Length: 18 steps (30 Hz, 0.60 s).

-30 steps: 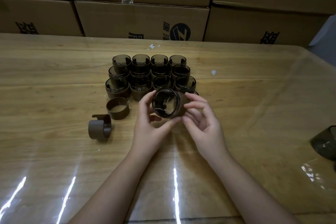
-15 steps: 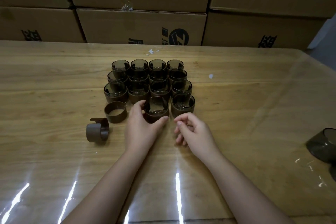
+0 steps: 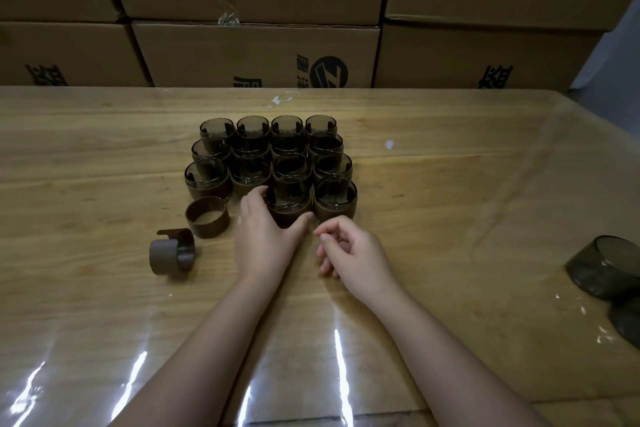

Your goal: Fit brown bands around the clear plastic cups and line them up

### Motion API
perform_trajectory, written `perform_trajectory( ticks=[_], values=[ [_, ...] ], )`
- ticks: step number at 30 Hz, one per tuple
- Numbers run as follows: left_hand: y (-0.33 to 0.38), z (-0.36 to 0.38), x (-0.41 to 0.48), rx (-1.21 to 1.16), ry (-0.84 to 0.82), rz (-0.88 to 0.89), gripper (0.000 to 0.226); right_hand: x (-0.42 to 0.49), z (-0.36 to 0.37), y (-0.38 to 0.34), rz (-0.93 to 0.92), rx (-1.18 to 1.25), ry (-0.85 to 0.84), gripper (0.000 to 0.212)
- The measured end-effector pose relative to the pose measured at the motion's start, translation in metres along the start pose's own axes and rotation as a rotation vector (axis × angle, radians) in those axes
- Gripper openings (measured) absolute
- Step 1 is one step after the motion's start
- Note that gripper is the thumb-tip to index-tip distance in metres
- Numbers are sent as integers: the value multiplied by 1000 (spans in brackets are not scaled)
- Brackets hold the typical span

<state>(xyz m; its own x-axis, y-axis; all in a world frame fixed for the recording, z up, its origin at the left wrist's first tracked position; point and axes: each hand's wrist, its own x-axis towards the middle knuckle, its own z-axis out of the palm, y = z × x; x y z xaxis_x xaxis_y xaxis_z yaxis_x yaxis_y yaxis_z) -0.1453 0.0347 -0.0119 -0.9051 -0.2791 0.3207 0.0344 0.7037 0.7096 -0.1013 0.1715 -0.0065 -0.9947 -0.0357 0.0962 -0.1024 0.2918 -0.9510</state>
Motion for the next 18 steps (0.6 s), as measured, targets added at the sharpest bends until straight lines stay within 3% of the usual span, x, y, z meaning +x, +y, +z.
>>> perform_trajectory(
  ticks=[4,9,18],
  values=[
    [-3,-6,-1,5,-76,28,83,0,0,0,5,-8,-6,29],
    [-12,-20,-2,-272,-234,-56,80,0,-1,0,6,-13,-3,27],
    [-13,-16,-5,-261,-161,-45,69,0,0,-1,5,-44,-7,26]
  ],
)
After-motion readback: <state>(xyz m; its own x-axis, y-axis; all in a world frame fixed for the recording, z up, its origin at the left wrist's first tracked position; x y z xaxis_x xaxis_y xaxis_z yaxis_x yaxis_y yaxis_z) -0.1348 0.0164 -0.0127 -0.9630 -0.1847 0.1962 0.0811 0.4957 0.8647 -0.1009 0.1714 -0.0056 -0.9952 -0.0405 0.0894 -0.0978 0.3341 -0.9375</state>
